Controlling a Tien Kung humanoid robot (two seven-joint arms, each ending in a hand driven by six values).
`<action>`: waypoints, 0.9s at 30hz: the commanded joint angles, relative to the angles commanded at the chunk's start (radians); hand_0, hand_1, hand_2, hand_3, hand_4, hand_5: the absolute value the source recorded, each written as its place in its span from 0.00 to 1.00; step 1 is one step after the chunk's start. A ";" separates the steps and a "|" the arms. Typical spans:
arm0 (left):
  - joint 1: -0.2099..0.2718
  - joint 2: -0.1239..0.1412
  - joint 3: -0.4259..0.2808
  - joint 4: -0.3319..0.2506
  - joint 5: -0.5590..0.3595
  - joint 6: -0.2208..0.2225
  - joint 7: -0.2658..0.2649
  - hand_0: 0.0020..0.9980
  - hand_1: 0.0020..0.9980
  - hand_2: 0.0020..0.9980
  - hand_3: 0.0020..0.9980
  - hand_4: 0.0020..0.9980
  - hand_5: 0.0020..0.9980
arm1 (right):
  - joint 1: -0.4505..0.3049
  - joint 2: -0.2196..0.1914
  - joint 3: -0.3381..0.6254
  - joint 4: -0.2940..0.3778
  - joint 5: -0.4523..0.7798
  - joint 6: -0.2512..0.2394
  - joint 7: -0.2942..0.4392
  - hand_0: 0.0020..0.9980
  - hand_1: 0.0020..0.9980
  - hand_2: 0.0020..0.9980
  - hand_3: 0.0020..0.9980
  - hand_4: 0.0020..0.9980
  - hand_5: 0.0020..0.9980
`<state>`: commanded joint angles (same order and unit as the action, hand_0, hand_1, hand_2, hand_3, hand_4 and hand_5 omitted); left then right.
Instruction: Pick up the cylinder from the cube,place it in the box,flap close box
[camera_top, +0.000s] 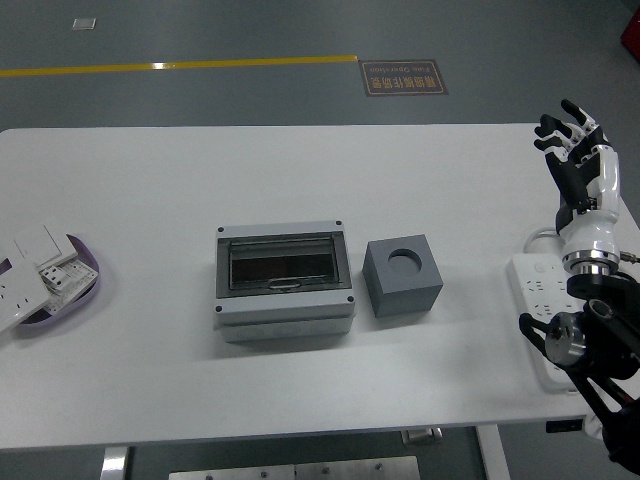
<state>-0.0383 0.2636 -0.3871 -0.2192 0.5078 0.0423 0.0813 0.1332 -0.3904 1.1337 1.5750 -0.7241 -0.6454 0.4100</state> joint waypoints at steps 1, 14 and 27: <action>-0.001 0.000 0.000 0.000 0.000 0.000 0.000 0.59 0.62 0.61 0.62 0.68 0.22 | 0.000 0.001 -0.001 -0.001 0.001 0.000 0.000 0.72 0.67 0.69 0.76 0.85 0.40; -0.002 -0.007 0.011 0.001 -0.014 -0.001 0.003 0.59 0.62 0.61 0.63 0.68 0.23 | 0.003 0.008 -0.013 -0.006 0.001 0.000 0.000 0.73 0.67 0.69 0.77 0.85 0.40; -0.005 -0.007 0.011 0.000 -0.017 -0.003 0.003 0.59 0.62 0.61 0.63 0.68 0.23 | 0.002 0.006 -0.036 -0.015 0.007 0.000 0.001 0.73 0.67 0.68 0.77 0.85 0.40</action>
<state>-0.0433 0.2566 -0.3758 -0.2190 0.4908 0.0389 0.0839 0.1353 -0.3844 1.0981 1.5599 -0.7171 -0.6454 0.4109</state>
